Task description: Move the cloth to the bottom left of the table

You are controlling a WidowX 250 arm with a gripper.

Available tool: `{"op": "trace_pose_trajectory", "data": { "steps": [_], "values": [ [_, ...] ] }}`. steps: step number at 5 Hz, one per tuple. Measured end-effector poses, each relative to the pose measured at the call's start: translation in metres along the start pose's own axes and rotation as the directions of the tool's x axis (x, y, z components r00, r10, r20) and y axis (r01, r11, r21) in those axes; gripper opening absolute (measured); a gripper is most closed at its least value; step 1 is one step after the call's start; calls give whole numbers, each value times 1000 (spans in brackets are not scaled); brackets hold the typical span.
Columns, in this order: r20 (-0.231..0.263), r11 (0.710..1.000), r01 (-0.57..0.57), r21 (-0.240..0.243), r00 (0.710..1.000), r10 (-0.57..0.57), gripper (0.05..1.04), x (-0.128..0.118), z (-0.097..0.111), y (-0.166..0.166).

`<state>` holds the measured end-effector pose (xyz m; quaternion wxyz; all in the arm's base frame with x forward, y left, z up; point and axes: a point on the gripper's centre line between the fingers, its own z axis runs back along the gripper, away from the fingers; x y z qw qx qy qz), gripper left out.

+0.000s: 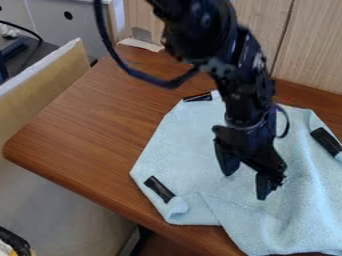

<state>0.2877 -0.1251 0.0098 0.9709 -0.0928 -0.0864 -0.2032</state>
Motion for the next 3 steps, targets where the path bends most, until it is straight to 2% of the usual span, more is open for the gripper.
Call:
{"op": "trace_pose_trajectory", "data": {
  "steps": [1, 2, 3],
  "values": [
    [-8, 1000, -9, 25, 1000, 9, 1001, -1, -9, 6],
    [-3, 999, -17, 48, 1000, 17, 1001, -1, -9, 11],
    [4, 997, -64, 47, 998, 64, 1001, -4, -8, 24]
  ]
}}
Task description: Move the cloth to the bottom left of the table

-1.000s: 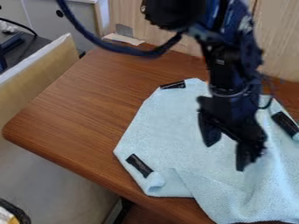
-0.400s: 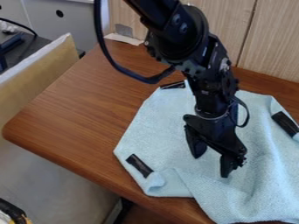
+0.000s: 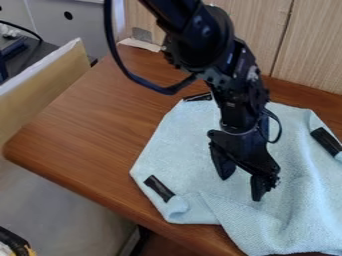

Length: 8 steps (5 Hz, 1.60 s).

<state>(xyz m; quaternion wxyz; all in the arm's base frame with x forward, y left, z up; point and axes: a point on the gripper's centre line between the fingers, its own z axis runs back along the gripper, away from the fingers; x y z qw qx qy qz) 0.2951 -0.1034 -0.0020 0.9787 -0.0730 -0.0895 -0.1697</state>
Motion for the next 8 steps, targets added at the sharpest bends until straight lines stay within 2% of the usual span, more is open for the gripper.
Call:
{"op": "trace_pose_trajectory", "data": {
  "steps": [3, 4, 6, 8],
  "values": [
    [19, 981, -191, 46, 982, 190, 1001, -11, 9, 73],
    [30, 958, -280, 65, 960, 279, 1001, -19, 13, 104],
    [50, 918, -386, 89, 922, 383, 999, -34, 22, 151],
    [21, 931, -359, 70, 933, 358, 999, -37, 23, 142]
  ]
}}
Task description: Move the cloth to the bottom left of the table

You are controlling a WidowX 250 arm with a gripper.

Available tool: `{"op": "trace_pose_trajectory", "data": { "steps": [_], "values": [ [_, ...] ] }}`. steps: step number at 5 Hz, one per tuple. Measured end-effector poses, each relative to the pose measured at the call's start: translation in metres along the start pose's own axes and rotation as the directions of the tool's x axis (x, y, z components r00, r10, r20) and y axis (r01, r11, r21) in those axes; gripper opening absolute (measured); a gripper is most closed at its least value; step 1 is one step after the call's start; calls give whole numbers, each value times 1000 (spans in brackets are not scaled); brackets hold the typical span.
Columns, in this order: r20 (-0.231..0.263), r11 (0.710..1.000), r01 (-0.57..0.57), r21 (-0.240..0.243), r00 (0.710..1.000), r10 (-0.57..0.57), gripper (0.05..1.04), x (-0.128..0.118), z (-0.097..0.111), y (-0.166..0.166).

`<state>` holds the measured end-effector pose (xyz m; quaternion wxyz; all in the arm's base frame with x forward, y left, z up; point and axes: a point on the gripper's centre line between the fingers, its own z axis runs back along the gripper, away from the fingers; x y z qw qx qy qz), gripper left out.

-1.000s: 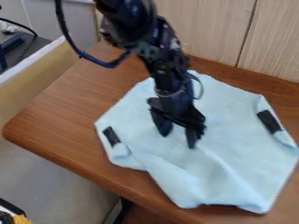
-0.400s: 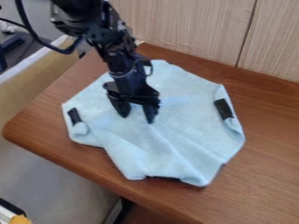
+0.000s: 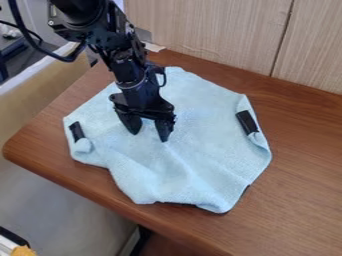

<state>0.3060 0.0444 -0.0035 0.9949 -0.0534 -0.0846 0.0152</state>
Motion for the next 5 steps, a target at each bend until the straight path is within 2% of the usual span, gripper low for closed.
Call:
{"op": "trace_pose_trajectory", "data": {
  "steps": [1, 3, 4, 5],
  "values": [
    [-13, 1000, 12, -22, 1000, -13, 999, -4, 4, -10],
    [57, 996, 72, -55, 996, -68, 999, 2, 58, -39],
    [105, 992, 112, -50, 989, -106, 999, 3, 87, -48],
    [112, 992, 114, -49, 988, -107, 999, 4, 90, -48]
  ]
}}
